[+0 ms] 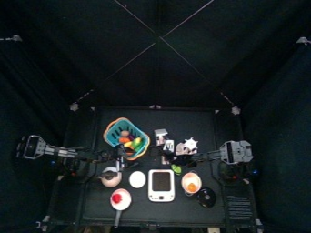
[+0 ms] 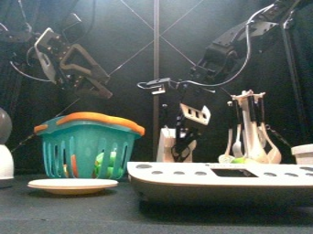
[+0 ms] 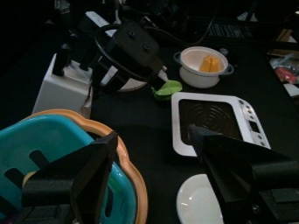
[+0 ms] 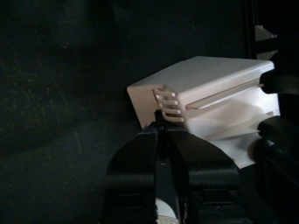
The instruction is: Place scissors onto table
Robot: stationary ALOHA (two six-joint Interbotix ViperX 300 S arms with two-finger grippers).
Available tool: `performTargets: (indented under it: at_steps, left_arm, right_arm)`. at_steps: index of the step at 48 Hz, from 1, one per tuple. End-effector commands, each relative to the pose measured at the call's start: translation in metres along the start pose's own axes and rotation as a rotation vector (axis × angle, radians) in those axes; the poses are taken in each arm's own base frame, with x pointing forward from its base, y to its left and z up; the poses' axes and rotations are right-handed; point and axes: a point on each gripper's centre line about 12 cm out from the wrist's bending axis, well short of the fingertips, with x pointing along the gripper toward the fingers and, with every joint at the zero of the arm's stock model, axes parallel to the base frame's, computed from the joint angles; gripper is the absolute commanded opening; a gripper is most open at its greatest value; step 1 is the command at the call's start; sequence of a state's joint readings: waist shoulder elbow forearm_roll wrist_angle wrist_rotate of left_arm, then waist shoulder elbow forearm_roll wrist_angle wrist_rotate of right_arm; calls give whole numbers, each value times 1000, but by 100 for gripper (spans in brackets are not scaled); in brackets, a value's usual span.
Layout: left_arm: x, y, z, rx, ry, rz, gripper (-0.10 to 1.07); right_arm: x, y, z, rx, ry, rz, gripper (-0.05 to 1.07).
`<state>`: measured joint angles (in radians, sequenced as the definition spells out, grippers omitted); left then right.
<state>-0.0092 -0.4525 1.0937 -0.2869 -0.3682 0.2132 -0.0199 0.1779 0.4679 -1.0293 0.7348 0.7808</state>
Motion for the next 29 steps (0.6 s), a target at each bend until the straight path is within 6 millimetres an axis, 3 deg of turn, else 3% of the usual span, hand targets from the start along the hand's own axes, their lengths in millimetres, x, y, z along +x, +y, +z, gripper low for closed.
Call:
performTargets:
  at_steps: [1, 23, 29]
  left_arm:
    - [1, -2, 6, -17, -18, -1, 98]
    - [1, -2, 5, -16, -13, -1, 98]
    - [1, -2, 5, -16, -15, -1, 98]
  right_arm:
    - [-8, -6, 11, 24, -34, -1, 42]
    - [-36, 8, 28, -3, -67, -26, 40]
    - [-53, 8, 32, -1, -85, -40, 40]
